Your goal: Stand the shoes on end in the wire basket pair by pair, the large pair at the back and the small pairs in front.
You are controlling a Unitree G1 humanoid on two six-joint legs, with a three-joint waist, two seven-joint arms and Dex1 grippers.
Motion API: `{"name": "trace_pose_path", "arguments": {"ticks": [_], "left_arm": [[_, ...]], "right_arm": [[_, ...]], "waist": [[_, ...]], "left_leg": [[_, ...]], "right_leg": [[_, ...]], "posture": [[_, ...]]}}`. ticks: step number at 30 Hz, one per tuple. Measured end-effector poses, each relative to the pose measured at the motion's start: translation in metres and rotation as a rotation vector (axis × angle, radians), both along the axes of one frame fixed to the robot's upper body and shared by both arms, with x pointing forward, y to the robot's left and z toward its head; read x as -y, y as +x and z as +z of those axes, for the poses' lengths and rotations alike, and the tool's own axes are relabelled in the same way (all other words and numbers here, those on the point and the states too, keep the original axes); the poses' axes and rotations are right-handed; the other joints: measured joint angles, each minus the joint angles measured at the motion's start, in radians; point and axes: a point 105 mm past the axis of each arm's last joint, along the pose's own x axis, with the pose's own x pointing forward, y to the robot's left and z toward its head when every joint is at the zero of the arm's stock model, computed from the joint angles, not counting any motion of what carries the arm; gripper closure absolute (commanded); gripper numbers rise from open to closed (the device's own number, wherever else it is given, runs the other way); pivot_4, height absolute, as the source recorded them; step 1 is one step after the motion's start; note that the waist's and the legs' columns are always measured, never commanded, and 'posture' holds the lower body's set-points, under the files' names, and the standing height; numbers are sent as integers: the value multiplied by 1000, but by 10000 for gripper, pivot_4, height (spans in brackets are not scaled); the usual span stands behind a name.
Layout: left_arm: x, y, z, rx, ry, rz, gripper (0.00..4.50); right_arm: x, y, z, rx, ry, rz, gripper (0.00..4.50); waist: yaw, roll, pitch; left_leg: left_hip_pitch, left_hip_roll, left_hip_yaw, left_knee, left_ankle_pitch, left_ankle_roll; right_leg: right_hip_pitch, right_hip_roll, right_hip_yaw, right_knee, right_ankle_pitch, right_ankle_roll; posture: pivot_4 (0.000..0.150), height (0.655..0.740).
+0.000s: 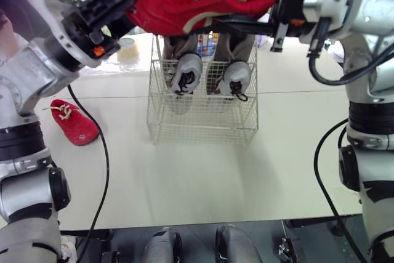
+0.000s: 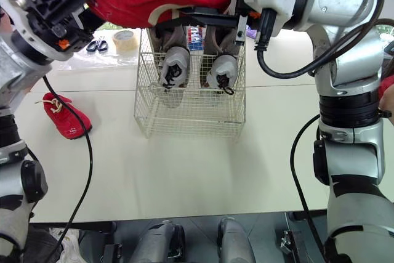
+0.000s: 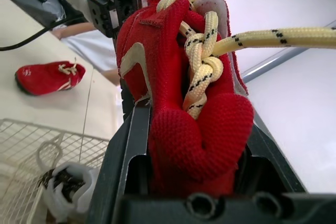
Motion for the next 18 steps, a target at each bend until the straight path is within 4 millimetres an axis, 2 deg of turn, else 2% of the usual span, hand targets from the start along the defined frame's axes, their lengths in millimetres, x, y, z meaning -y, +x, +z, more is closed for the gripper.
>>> {"name": "trace_pose_path", "arguments": {"ticks": [1,5,6,7,8,11,12,13,15,18], "left_arm": [[0,0,-1,0,-4,-8,17752],[2,3,-2,-6,-11,-22,39810],[2,4,-3,-10,-11,-21,42636],[2,5,-3,-11,-13,-22,42698],[3,6,-3,-12,-14,-20,42696],[5,9,-6,-28,-19,-10,42696],[6,10,-6,-34,-29,-8,42696],[6,11,-5,-33,-51,1,42696],[1,10,-3,-28,-101,29,42696],[-11,7,4,-1,-250,94,42696]], "right_arm": [[0,0,-1,-3,-2,-4,30999],[0,-1,-4,-3,-10,-14,30999],[0,-2,-3,4,-15,-16,30999],[0,-2,-3,5,-16,-18,30999],[1,-2,-4,5,-17,-22,23435],[5,-1,-9,-23,-14,-43,9933],[9,1,-12,-49,1,-59,4158],[15,4,-15,-95,39,-79,419],[32,14,-24,-213,146,-130,419],[55,24,-29,-511,590,-99,419]], "waist": [[0,0,0],[0,0,0],[0,0,0],[0,0,0],[1,0,0],[3,0,0],[3,-1,0],[4,-1,0],[3,-2,0],[2,-2,0]], "left_leg": [[0,0,0,0,0,0],[0,0,0,0,0,0],[0,0,0,0,0,0],[0,0,0,0,0,0],[0,0,0,0,0,0],[0,0,-1,0,0,0],[0,0,-1,0,0,0],[0,0,-1,0,0,0],[0,0,-1,0,0,0],[0,1,-1,0,1,-1]], "right_leg": [[0,0,0,0,0,0],[0,0,0,0,0,0],[0,0,0,0,0,0],[0,0,0,0,0,0],[0,0,0,0,0,0],[0,0,0,0,0,0],[0,0,0,0,0,0],[1,0,0,0,0,0],[1,-1,0,0,0,0],[0,-1,0,1,0,-1]], "posture": [[1500,7400],[1500,7400],[1500,7400],[1500,7400],[1500,7400],[1500,7400],[1500,7400],[1500,7400],[1500,7400],[1500,7400]]}}
